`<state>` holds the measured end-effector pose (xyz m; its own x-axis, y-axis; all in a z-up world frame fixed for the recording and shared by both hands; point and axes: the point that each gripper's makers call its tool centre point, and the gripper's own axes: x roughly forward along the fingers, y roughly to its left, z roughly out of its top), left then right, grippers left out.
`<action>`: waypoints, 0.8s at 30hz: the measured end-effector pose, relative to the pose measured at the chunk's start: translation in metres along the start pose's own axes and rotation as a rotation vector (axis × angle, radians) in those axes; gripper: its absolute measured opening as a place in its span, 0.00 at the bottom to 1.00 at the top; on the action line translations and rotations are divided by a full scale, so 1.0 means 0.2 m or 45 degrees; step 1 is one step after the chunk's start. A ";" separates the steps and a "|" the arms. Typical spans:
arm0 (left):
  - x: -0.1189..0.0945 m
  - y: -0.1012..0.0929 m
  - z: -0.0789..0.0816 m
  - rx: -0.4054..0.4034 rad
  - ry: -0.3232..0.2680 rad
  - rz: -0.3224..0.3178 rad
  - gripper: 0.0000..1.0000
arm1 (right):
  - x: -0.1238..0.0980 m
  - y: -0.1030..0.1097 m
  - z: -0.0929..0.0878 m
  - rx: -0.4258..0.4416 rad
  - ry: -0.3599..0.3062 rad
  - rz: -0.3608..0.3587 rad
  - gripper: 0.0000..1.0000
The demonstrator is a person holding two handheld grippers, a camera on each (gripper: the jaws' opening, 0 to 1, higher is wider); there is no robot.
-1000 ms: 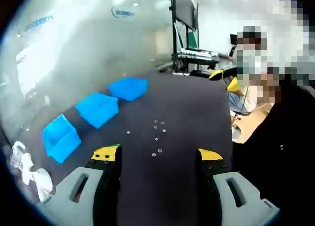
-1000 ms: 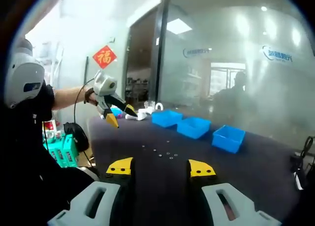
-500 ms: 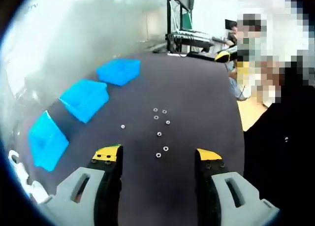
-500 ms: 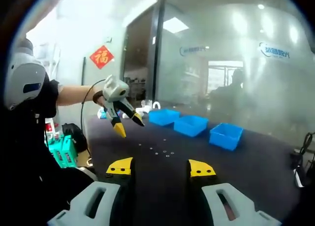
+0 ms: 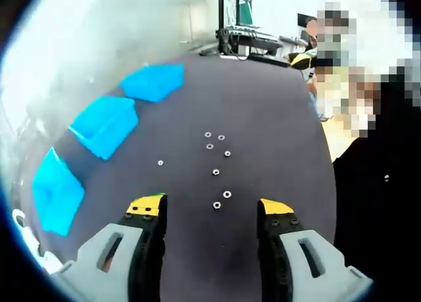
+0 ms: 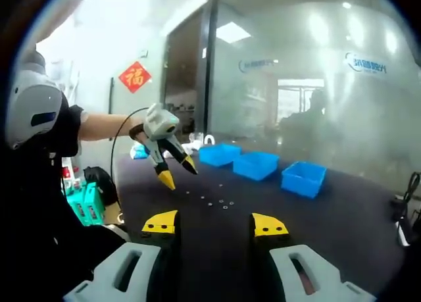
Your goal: Sort the screws, nuts, and washers into the corresponding bins
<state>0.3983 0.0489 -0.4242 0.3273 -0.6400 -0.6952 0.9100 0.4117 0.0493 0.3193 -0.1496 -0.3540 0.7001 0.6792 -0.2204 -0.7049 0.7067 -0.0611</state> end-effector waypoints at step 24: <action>0.09 0.04 -0.09 -0.069 0.059 -0.022 0.22 | 0.00 0.01 -0.04 0.039 0.004 0.005 0.37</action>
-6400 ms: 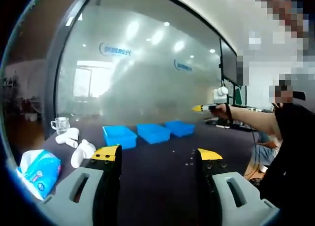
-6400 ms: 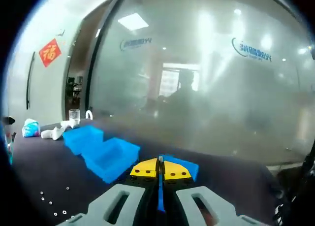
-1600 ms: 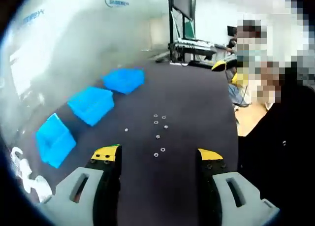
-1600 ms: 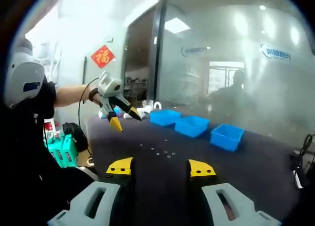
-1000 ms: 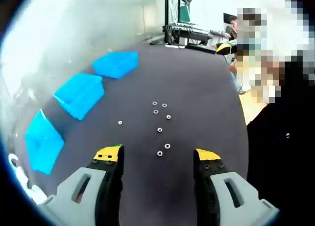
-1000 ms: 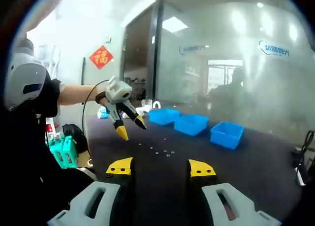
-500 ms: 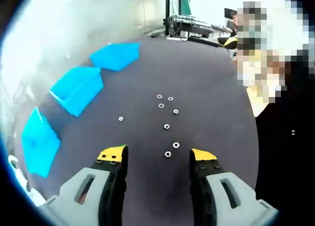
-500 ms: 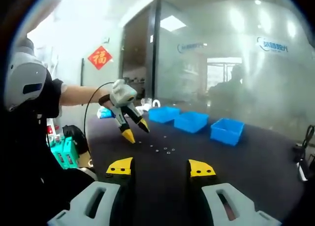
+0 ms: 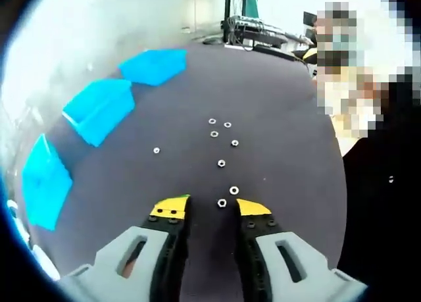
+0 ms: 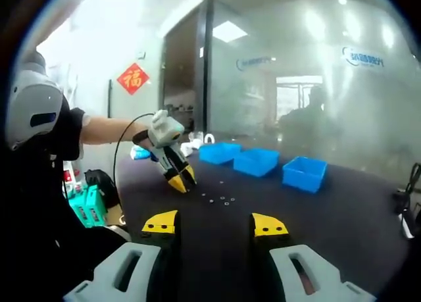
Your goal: Sort the screws, nuts, and washers into the corresponding bins
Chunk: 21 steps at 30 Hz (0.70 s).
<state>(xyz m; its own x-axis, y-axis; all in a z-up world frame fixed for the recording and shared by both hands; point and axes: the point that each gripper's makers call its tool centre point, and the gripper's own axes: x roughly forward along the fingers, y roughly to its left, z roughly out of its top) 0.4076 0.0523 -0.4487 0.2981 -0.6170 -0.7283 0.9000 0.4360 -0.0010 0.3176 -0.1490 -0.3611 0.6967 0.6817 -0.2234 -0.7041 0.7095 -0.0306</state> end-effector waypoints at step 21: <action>0.01 -0.05 -0.03 -0.021 -0.001 -0.038 0.06 | 0.01 0.02 0.00 0.000 -0.005 0.010 0.37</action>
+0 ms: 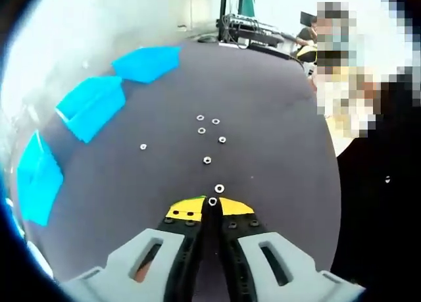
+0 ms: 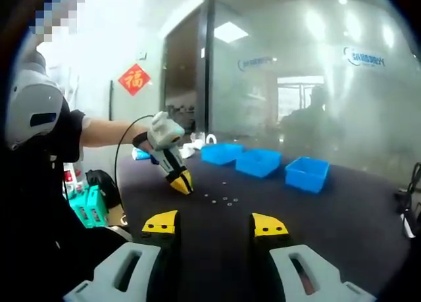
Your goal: Sort the screws, nuts, and washers into the corresponding bins
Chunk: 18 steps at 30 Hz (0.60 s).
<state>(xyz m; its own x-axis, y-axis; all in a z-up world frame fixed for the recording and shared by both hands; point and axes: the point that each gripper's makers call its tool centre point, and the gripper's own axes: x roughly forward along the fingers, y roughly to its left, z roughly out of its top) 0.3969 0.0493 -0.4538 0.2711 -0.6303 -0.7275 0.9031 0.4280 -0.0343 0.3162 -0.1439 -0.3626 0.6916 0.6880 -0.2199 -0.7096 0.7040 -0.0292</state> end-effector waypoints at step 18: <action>-0.10 -0.01 0.10 -0.060 -0.287 0.040 0.06 | 0.02 0.02 0.02 -0.018 0.007 -0.001 0.37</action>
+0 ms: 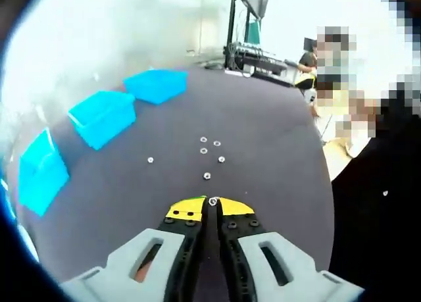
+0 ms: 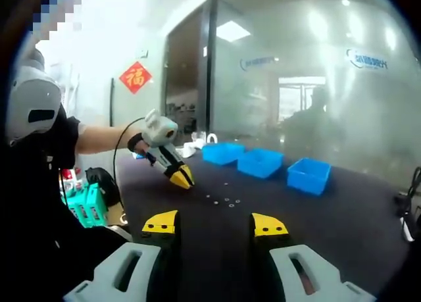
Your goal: Sort the screws, nuts, and washers into the corresponding bins
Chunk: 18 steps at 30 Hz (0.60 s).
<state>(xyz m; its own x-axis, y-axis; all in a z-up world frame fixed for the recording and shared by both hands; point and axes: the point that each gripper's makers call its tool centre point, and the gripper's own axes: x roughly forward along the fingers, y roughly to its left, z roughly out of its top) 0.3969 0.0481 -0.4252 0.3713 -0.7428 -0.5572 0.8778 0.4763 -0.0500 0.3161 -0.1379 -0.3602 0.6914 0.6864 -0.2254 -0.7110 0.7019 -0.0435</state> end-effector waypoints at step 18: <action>-0.28 -0.04 0.31 -0.015 -0.507 0.315 0.06 | -0.02 0.02 0.07 -0.028 -0.047 -0.050 0.37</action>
<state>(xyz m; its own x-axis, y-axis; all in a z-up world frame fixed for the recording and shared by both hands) 0.3884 0.0576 -0.3416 0.6584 -0.7276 -0.1925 0.7455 0.6657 0.0337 0.3130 -0.1353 -0.3462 0.7227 0.6653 -0.1875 -0.6857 0.7242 -0.0734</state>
